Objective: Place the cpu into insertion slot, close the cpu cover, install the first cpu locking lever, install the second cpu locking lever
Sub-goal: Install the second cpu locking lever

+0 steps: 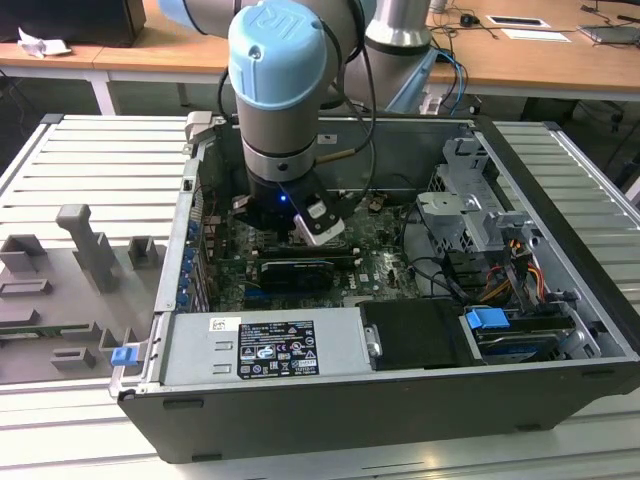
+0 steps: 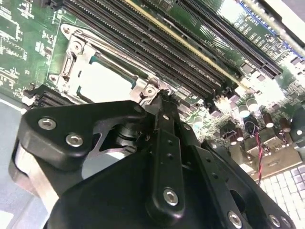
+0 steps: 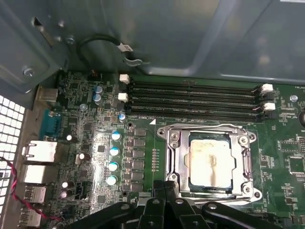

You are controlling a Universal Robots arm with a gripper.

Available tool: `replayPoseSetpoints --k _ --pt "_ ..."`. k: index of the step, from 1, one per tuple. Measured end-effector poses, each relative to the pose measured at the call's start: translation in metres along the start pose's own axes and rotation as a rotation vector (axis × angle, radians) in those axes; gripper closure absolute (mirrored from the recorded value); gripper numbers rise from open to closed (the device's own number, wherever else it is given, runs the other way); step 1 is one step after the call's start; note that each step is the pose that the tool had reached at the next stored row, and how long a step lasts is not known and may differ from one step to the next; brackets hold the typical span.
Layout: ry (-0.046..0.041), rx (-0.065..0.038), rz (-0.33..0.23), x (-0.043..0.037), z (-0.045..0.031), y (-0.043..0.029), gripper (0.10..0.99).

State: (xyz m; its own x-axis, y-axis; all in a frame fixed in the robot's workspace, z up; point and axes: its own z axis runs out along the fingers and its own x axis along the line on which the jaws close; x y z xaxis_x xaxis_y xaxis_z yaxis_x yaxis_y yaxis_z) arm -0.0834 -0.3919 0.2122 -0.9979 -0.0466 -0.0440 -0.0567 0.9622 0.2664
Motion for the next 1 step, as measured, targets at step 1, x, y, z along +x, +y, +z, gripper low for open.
replayPoseSetpoints --k 1 --pt "0.0 0.0 0.0 0.0 0.0 0.0 0.98"
